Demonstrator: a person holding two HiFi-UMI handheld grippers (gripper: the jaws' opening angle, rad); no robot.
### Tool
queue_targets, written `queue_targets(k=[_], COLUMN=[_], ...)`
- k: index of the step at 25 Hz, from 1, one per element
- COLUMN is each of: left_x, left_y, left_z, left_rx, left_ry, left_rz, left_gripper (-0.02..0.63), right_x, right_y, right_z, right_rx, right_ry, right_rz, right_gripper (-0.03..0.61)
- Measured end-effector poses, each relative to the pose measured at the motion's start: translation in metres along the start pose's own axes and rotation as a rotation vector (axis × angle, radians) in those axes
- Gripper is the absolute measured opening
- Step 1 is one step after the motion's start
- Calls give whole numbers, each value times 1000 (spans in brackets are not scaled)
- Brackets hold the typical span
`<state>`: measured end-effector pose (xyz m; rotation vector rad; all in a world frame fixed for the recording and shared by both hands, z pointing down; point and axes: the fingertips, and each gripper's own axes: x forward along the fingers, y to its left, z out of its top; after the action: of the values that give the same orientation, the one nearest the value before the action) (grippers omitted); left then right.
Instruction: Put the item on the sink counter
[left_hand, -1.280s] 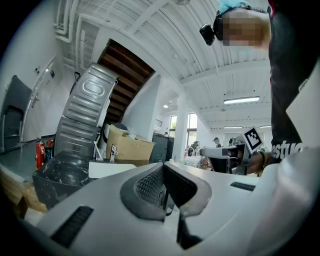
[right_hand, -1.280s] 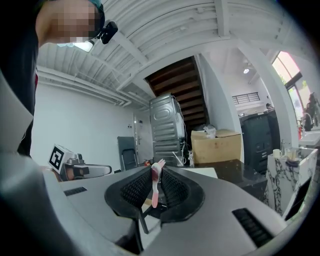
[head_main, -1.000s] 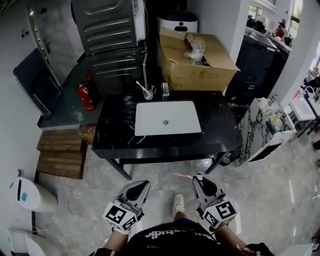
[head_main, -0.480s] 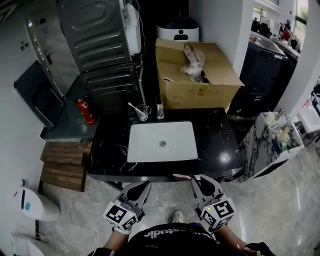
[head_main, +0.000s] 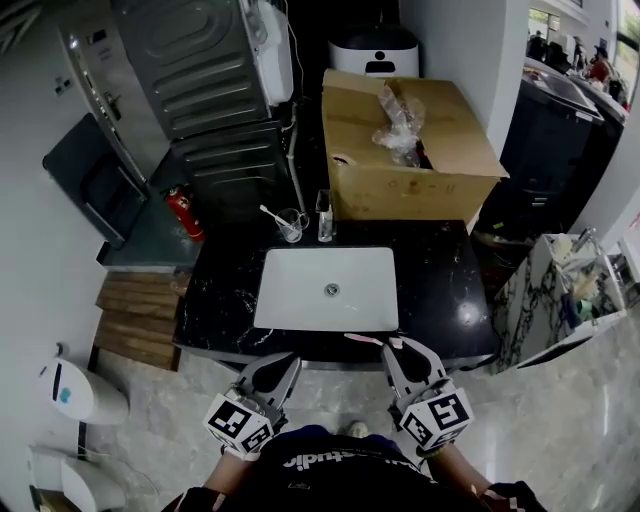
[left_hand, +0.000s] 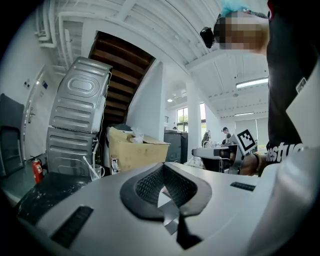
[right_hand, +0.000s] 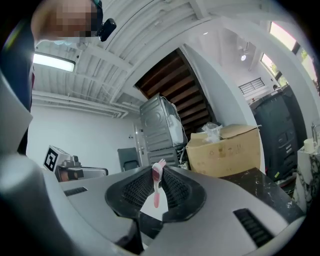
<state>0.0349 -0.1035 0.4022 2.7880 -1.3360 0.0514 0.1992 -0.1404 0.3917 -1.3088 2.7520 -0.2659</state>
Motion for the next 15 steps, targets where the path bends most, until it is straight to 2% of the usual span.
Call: queue_targets(k=[3,8,15], left_x=[3,6,31], left_y=[7,23,56], left_z=[2,-9,-16], left_rx=[-19,-35,-62], left_ry=[2,25,7], left_rz=[44,74,57], left_gripper=[15,15,15], right_x=[12,38,79], right_y=[-8,-19,-32], right_z=[2,-2,1], right_rx=[14,14,3], right_ry=[-9,1,9], right_rz=[16,23,3], right_gripper=[75,75,75])
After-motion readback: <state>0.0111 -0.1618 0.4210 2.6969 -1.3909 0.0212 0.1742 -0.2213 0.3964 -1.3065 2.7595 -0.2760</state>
